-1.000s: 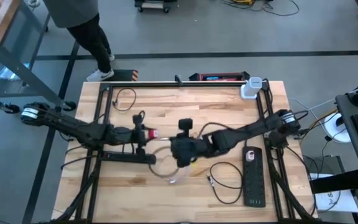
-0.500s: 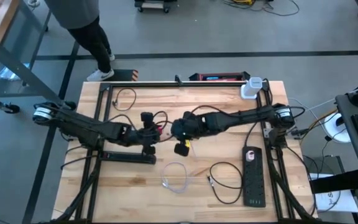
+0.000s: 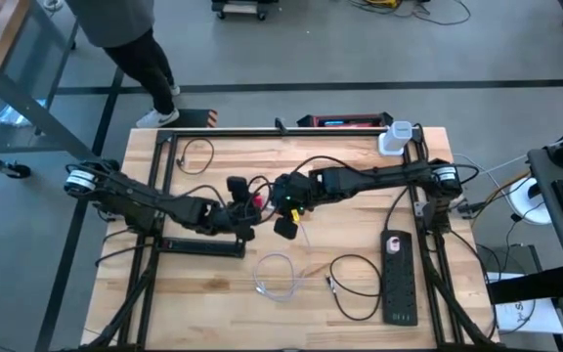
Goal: Insert USB
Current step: Insert the white charger cable into the red charger adapter
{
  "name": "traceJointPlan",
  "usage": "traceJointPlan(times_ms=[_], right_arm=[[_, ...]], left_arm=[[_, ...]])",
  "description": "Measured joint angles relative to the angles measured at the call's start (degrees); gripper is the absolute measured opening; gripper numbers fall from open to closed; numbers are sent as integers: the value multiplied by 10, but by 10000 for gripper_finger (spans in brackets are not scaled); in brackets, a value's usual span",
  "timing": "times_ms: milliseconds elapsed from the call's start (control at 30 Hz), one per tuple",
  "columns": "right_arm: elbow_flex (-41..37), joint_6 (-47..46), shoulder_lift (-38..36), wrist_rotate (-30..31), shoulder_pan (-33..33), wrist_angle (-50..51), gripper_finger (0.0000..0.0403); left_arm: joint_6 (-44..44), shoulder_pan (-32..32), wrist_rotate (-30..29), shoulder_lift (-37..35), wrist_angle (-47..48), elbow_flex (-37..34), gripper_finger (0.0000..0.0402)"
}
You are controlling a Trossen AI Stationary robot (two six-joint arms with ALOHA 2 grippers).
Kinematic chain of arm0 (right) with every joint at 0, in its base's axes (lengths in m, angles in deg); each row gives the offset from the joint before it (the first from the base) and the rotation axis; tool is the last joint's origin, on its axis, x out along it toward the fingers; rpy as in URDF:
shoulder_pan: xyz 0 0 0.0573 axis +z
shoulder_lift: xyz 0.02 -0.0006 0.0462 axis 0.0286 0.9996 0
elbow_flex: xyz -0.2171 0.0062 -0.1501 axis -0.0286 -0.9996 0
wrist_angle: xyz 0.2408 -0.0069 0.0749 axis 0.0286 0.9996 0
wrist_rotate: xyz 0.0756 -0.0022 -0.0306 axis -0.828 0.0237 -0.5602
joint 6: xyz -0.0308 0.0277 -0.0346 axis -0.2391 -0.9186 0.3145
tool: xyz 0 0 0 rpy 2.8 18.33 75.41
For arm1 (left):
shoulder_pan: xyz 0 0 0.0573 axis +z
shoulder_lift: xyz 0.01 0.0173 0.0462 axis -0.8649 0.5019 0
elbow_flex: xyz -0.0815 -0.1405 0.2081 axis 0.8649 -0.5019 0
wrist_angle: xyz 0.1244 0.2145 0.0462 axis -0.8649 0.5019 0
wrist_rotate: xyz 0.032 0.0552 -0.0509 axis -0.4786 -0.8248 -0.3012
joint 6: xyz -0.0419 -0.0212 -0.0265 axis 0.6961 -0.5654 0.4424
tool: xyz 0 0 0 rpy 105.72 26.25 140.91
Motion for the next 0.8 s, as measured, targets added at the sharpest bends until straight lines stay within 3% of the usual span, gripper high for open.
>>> traceJointPlan(times_ms=[433,800], right_arm=[[-2,-13,0,21,-2,2,0],[-2,-29,0,20,2,-14,0]], left_arm=[[-69,-30,-1,0,-28,0,133],[-58,-30,-15,0,-34,0,133]])
